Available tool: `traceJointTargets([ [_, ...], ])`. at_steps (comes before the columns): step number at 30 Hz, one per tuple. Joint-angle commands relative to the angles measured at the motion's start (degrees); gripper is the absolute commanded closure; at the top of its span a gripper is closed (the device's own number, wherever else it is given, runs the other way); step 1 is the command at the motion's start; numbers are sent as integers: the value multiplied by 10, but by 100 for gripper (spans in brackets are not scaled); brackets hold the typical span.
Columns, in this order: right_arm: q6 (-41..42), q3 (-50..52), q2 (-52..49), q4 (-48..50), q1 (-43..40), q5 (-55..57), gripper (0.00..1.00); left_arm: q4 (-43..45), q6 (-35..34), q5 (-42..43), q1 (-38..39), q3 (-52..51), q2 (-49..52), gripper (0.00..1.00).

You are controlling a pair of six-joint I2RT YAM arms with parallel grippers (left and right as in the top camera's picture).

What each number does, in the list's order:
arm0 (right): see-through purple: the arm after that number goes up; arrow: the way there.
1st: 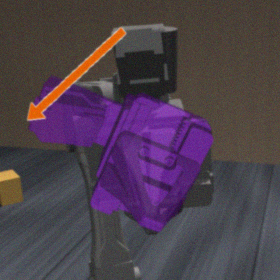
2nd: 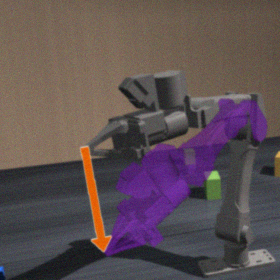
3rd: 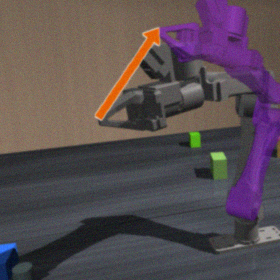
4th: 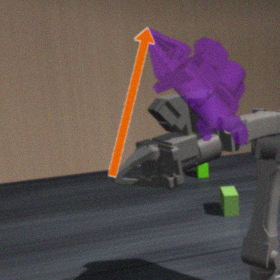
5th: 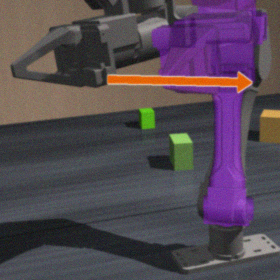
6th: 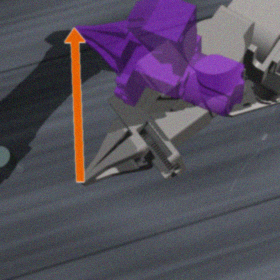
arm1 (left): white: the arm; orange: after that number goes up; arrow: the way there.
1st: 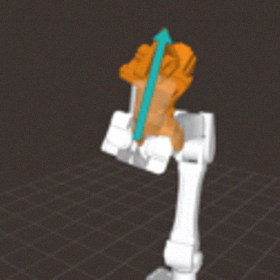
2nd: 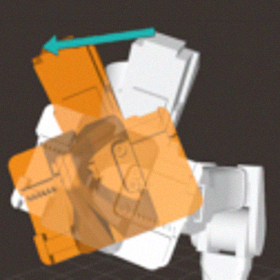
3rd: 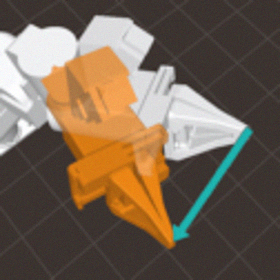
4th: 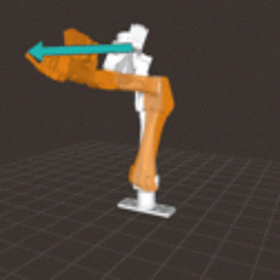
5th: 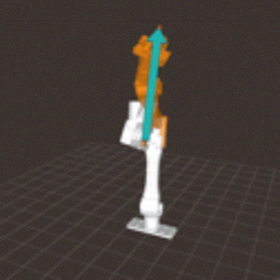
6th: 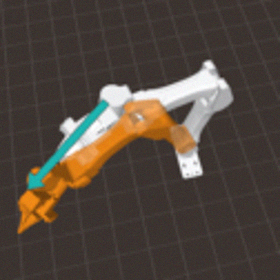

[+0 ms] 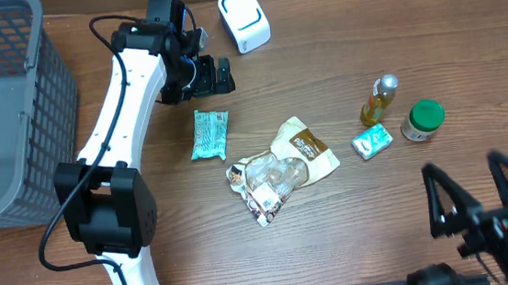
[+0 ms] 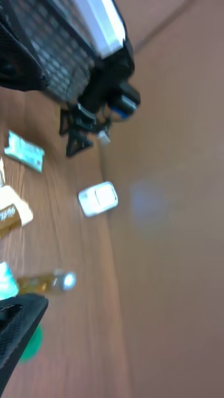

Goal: Scan the item barcode

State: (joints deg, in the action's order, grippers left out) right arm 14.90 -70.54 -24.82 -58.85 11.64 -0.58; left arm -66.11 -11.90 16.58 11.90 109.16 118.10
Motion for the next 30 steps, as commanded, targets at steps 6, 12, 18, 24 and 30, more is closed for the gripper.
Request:
traceJointTargets([
  [6,-6,155,148,1,-70,20,0,0,-5,8,1,8,-7,0],
  [12,-6,286,248,73,-91,20,0,0,-5,8,1,8,-7,0],
  [18,-11,362,245,268,-92,18,0,0,-5,8,1,8,-7,1],
  [24,-108,476,245,598,-92,-12,0,0,-5,8,1,8,-7,0],
  [30,-109,581,246,705,-92,-21,0,0,-5,8,1,8,-7,0],
])
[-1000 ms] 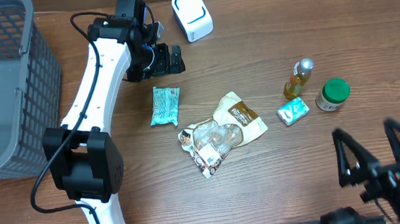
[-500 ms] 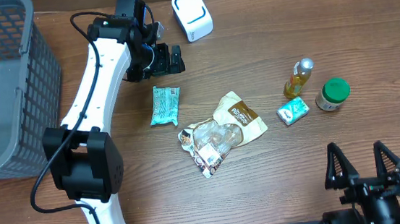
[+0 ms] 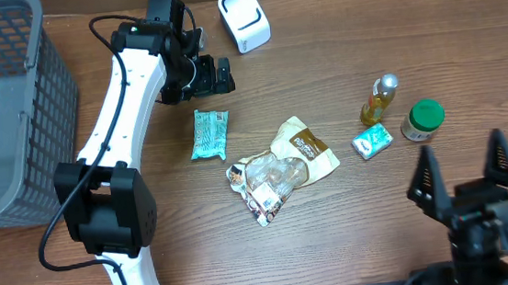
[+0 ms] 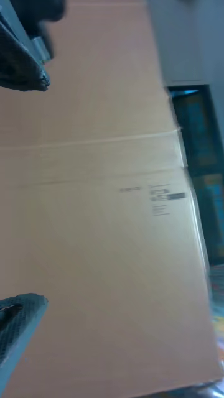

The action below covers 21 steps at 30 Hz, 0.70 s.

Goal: Scan the item barcode

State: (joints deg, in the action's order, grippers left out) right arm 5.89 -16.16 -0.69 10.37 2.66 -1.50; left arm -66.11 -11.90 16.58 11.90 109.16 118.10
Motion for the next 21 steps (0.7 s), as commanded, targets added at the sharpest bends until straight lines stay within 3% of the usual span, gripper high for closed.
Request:
traceJointTargets([
  [1,-19,55,5,21,-2,-16,0,0,-5,8,1,8,-7,1],
  [8,-19,155,5,92,-2,-20,0,0,-5,8,1,8,-7,0],
  [21,-14,157,5,-150,-2,-36,0,0,-5,8,1,8,-7,1],
])
